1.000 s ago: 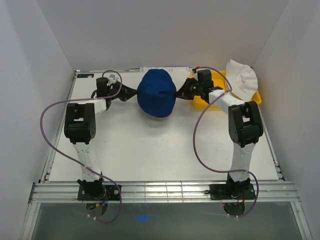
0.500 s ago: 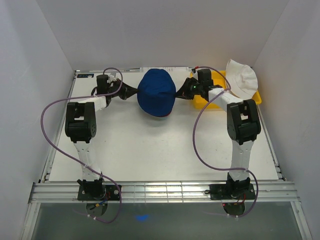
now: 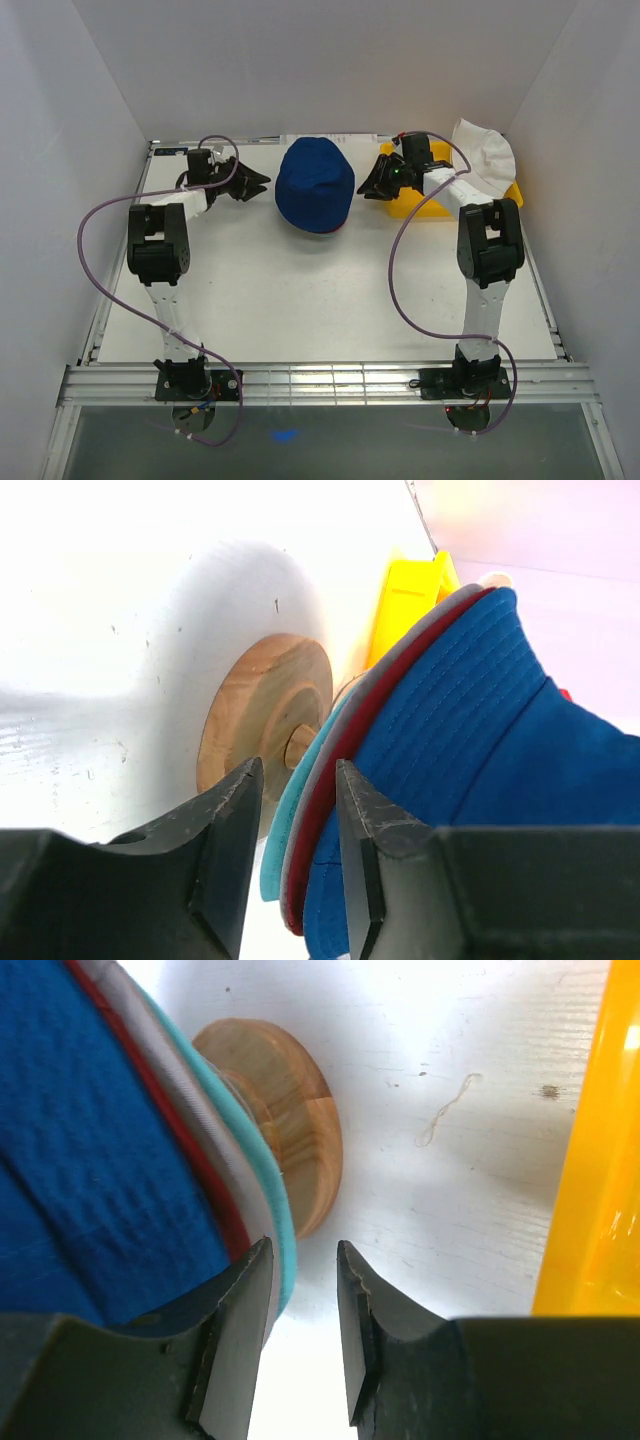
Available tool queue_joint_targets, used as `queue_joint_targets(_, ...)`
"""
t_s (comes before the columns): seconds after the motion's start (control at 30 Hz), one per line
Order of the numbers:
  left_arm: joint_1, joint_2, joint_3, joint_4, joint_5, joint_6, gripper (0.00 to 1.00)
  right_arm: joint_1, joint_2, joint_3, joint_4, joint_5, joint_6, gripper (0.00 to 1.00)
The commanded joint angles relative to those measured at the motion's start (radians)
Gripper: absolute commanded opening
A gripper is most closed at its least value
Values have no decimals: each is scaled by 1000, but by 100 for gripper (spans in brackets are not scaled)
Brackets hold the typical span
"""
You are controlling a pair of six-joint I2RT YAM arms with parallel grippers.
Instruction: Stack the hats
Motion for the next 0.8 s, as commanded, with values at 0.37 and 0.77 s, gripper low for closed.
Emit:
queue_joint_targets(0.37,40,-134,135,-142,-28,118,50,-41,-144,214,-109,2,-25,39)
queue_joint_targets(0.77,20,-258,178,-99,41,98,50,11,-49,505,20,-242,76,39)
